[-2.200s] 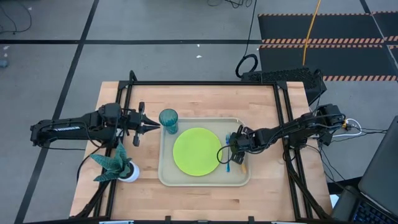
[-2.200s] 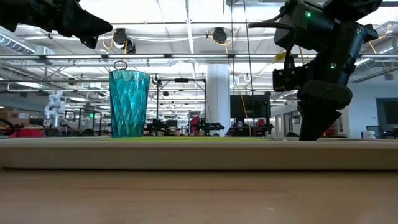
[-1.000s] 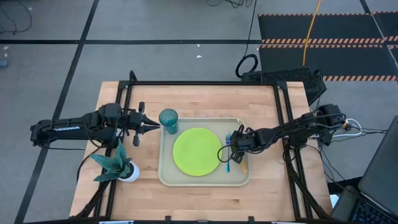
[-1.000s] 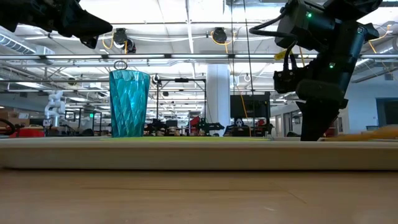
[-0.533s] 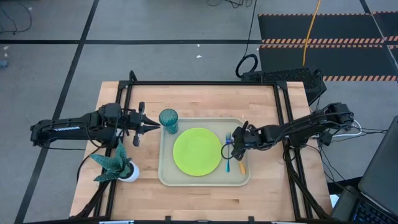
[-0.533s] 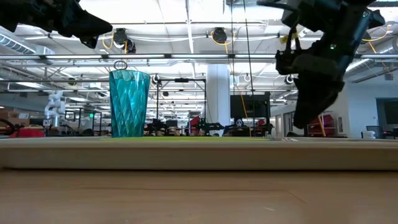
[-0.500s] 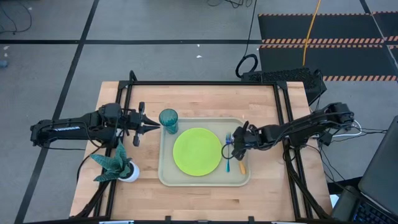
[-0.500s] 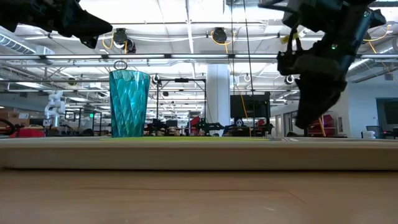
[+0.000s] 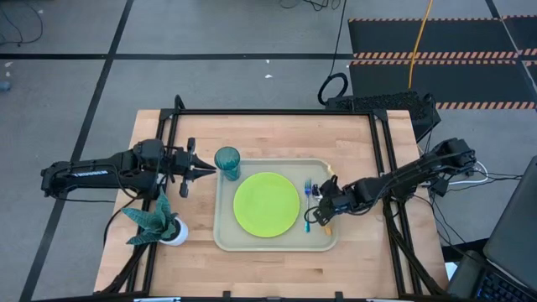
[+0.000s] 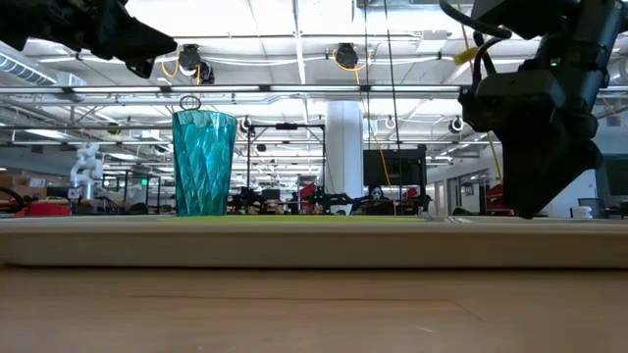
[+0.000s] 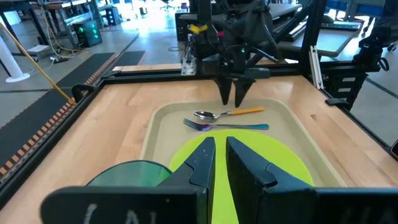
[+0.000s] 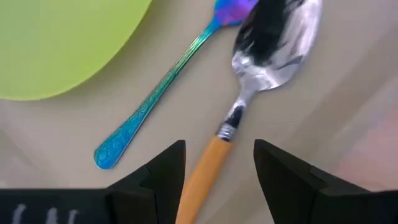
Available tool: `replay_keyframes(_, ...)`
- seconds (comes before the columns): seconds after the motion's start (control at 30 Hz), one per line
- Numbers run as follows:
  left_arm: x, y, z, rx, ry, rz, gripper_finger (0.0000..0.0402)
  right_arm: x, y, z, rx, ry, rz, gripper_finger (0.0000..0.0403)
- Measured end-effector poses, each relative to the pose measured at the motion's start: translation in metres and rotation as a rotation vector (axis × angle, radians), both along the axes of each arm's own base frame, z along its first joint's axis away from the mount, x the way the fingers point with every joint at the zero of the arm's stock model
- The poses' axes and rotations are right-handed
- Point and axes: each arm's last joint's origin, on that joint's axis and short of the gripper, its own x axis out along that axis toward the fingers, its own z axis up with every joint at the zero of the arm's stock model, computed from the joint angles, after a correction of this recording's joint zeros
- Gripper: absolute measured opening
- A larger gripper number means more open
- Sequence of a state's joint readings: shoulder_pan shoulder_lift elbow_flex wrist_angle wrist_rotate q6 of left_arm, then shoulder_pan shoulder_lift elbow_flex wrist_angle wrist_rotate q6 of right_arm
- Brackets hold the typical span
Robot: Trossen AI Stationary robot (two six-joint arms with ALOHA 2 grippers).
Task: Pick and place plate/cup/fork/spoon on tray
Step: Put the yellow spoon on the gray serving tray
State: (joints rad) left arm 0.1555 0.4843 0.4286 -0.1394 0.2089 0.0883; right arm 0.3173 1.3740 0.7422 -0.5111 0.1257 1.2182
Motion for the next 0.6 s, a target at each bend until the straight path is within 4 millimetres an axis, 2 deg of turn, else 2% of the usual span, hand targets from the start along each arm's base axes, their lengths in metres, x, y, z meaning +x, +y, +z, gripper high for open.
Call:
replay_keyframes(0.27,0.000,0.000,0.000,0.002,-0.001,-0.001,0.0042,0.014,0.009,-0.019,0.044,0.042,0.010,0.0181)
replay_keyframes(0.43,0.000,0.000,0.000,0.009,-0.001,-0.001,0.0042,0.023,0.012,-0.009,-0.008,0.106,0.065,0.0163)
replay_keyframes(0.6,0.000,0.000,0.000,0.011,-0.001,-0.002,0.0042,0.030,0.009,0.007,-0.024,0.124,0.021,0.0140)
